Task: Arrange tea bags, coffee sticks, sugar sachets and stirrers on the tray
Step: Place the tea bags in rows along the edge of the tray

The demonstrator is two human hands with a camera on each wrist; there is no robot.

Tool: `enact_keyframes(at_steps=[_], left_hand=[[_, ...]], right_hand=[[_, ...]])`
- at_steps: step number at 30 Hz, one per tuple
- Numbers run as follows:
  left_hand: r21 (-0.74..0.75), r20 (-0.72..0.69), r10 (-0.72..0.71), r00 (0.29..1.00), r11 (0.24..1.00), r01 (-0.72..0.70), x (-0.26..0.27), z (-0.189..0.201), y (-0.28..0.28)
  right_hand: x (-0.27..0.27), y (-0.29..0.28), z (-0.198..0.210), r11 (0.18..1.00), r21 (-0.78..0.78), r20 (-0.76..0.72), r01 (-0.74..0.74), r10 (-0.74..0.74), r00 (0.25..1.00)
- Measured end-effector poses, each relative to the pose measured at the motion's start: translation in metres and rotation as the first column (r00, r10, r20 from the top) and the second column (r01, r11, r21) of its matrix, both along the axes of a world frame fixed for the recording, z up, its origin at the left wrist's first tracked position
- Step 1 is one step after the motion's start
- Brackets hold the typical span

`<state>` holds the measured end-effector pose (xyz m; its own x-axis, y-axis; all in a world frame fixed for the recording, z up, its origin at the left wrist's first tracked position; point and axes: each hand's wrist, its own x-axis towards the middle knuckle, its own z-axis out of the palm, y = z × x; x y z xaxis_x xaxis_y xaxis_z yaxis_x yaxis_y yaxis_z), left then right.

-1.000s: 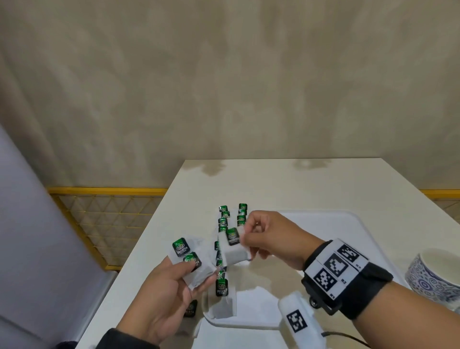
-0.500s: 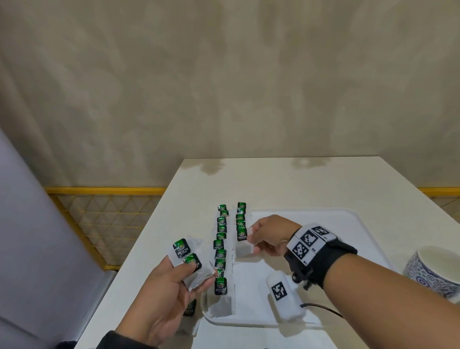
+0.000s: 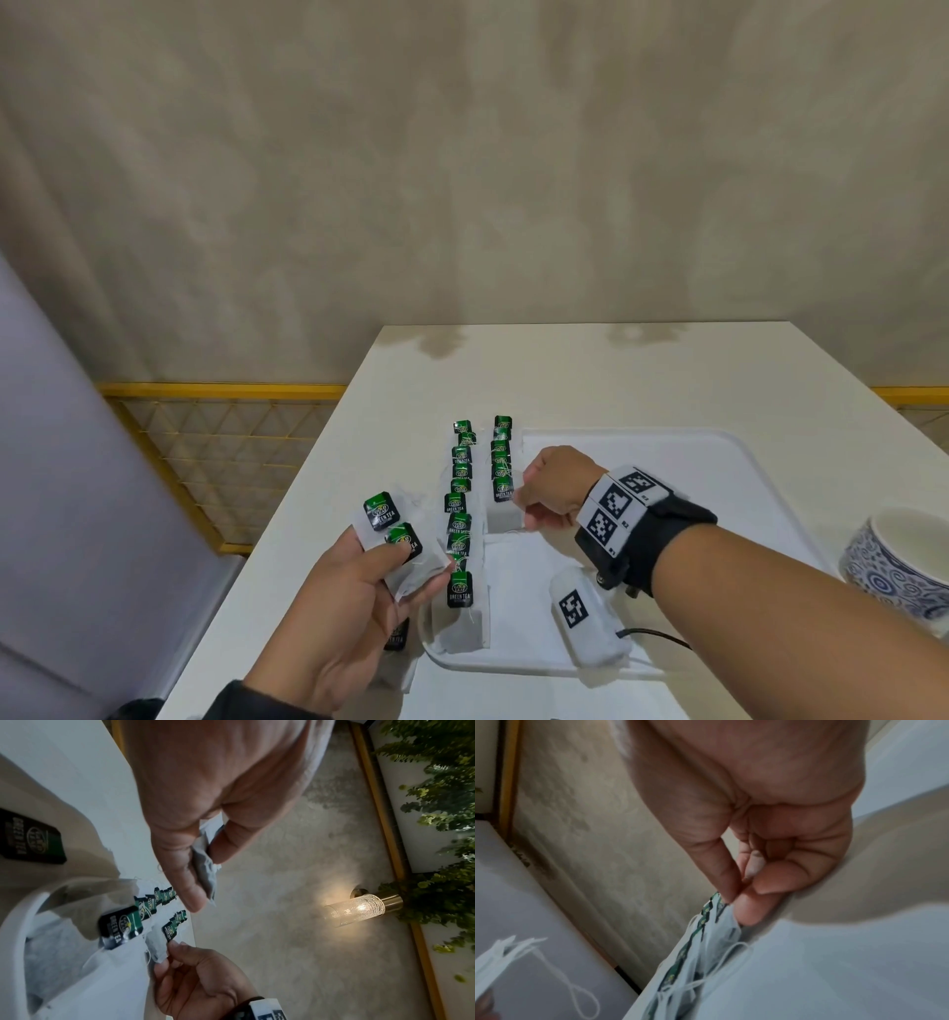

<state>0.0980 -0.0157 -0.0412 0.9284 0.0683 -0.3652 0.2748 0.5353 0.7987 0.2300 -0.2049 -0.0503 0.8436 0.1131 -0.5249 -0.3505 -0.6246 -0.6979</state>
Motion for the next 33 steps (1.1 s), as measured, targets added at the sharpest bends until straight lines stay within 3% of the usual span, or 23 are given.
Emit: enact_keyframes(at_steps=[5, 10, 12, 14, 16, 18, 22, 27, 33], left_hand=[[0.014, 0.014, -0.015, 1.000, 1.000, 0.015, 0.001, 0.001, -0.003], [0.057, 0.024, -0.060, 0.998, 0.997, 0.059, 0.000, 0.001, -0.003], [0.080, 0.037, -0.088, 0.995, 0.993, 0.085, -0.001, 0.001, -0.003], [0.101, 0.058, -0.118, 0.991, 0.989, 0.112, -0.002, 0.002, -0.003], [0.130, 0.079, -0.147, 0.986, 0.982, 0.136, -0.002, 0.003, -0.004], [0.167, 0.105, -0.170, 0.980, 0.974, 0.151, -0.003, 0.003, -0.006], [0.219, 0.152, -0.167, 0.974, 0.967, 0.131, -0.003, 0.007, -0.012], [0.209, 0.174, -0.108, 0.979, 0.975, 0.071, -0.004, 0.010, -0.018], [0.179, 0.155, -0.026, 0.988, 0.984, -0.002, -0.003, 0.011, -0.021]], right_hand=[[0.001, 0.001, -0.001, 1.000, 0.011, 0.009, 0.010, -0.010, 1.000], [-0.003, 0.000, 0.005, 0.970, -0.224, 0.138, -0.090, 0.123, 0.983], [-0.006, -0.001, 0.009, 0.985, -0.149, 0.208, -0.085, 0.115, 0.971], [-0.017, -0.001, 0.018, 0.991, 0.041, 0.246, -0.127, 0.113, 0.963], [-0.030, 0.000, 0.030, 0.940, 0.256, 0.223, -0.224, 0.168, 0.960], [-0.042, 0.001, 0.041, 0.883, 0.350, 0.204, -0.312, 0.253, 0.946], [-0.061, 0.005, 0.049, 0.876, 0.297, 0.156, -0.380, 0.348, 0.925], [-0.069, 0.008, 0.040, 0.904, 0.303, 0.268, -0.301, 0.222, 0.938], [-0.069, 0.007, 0.033, 0.892, 0.323, 0.278, -0.317, 0.231, 0.933]])
